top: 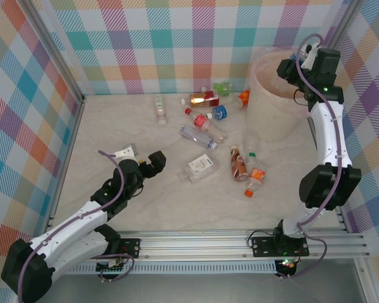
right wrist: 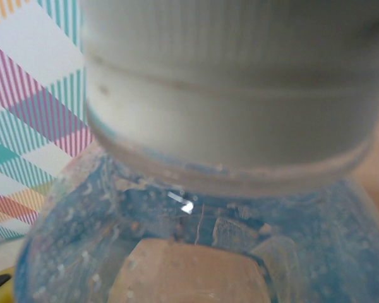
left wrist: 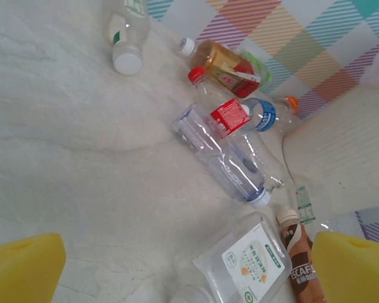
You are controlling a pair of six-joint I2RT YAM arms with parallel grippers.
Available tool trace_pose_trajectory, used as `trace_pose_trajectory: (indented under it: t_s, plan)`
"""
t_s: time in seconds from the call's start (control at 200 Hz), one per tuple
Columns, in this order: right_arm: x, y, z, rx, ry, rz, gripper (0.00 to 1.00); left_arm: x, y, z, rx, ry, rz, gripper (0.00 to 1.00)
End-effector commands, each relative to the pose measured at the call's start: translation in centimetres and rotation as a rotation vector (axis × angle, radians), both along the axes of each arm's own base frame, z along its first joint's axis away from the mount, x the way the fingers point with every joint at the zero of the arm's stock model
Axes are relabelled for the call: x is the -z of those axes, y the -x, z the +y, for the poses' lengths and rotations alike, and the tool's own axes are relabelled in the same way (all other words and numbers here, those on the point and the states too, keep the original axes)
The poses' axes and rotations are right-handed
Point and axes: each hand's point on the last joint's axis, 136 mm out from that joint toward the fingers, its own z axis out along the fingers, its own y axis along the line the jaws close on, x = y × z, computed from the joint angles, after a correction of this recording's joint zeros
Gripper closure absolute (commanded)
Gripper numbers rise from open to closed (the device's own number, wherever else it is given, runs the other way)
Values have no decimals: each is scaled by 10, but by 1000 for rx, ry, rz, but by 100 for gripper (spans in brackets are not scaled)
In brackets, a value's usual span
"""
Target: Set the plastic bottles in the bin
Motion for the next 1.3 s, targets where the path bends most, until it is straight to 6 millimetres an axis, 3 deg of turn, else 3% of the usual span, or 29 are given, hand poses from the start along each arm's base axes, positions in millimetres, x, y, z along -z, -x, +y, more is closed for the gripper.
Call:
trace_pose_trajectory:
  t_s: [0.0, 0.195, 0.34, 0.535, 0.65, 0.93, 1.295]
  plan:
    - [20, -6, -5, 3, 74, 107, 59, -14, -1, 2, 10, -2, -60, 0]
    - [44, -26, -10, -12, 102, 255, 57, -8, 0, 1, 19, -22, -30, 0]
    - [64, -37, -24, 31, 157, 322, 55, -7, 0, 1, 22, -30, -20, 0]
    - [92, -45, -19, 7, 121, 380, 49, -1, -4, -3, 35, -92, 44, 0]
    - [97, -50, -15, -9, 96, 379, 47, 4, -9, -14, 89, -146, 101, 0]
    - [66, -50, 1, -71, 42, 292, 23, 21, -21, -46, 204, -167, 182, 0]
    - [-4, -24, 16, -124, 0, 140, 15, 32, -23, -57, 255, -178, 211, 0]
